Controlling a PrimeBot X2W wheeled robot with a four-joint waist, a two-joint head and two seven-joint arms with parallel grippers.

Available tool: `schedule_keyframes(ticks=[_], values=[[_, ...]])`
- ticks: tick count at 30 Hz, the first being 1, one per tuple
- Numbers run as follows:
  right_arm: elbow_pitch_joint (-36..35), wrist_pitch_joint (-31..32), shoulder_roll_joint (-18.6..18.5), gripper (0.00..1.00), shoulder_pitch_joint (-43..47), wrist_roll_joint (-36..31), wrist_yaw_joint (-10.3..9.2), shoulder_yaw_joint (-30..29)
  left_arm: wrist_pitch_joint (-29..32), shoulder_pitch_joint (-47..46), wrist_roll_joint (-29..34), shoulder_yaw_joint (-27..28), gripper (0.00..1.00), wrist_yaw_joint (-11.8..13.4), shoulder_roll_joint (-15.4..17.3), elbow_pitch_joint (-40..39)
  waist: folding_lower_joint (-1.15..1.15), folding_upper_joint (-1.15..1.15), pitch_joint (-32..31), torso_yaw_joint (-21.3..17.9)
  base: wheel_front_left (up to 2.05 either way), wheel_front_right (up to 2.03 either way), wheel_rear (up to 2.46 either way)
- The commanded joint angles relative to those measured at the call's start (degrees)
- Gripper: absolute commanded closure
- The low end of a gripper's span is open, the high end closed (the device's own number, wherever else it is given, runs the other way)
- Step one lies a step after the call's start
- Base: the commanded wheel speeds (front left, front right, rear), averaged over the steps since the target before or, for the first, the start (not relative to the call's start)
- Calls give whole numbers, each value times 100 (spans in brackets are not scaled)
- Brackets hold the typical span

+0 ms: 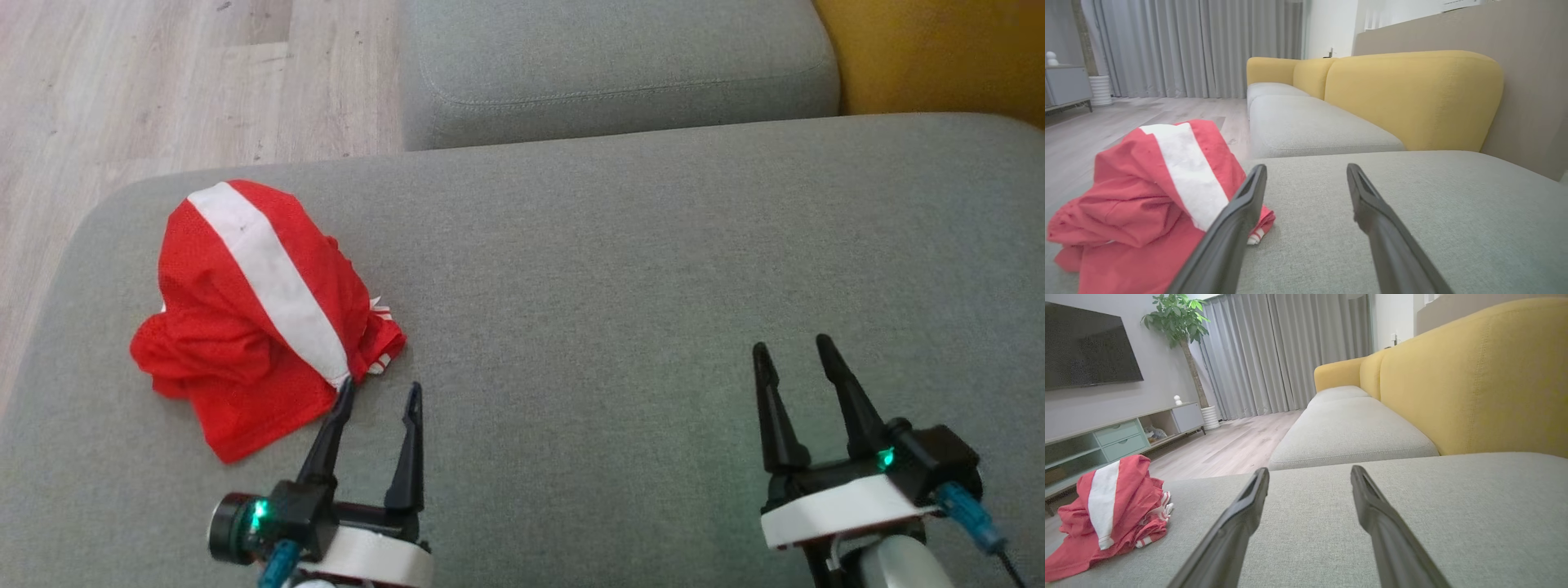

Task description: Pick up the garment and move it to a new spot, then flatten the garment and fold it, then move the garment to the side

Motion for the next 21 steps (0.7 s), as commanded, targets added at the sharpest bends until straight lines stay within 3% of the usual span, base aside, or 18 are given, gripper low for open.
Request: schedule_keyframes(ticks=[1,9,21], values=[[-176,-114,-48,0,-188,-181,-4,186,-118,-193,210,229,0,-25,-45,-177,0,0,-7,3,0,0,0],[-125,-114,-48,0,-191,-34,-4,235,-118,-173,303,469,0,-227,-172,-124,0,0,-23,98,0,0,0],[-136,-114,-48,0,-94,51,-4,527,-118,-103,376,774,0,-312,-209,-50,0,0,-96,643,0,0,0]])
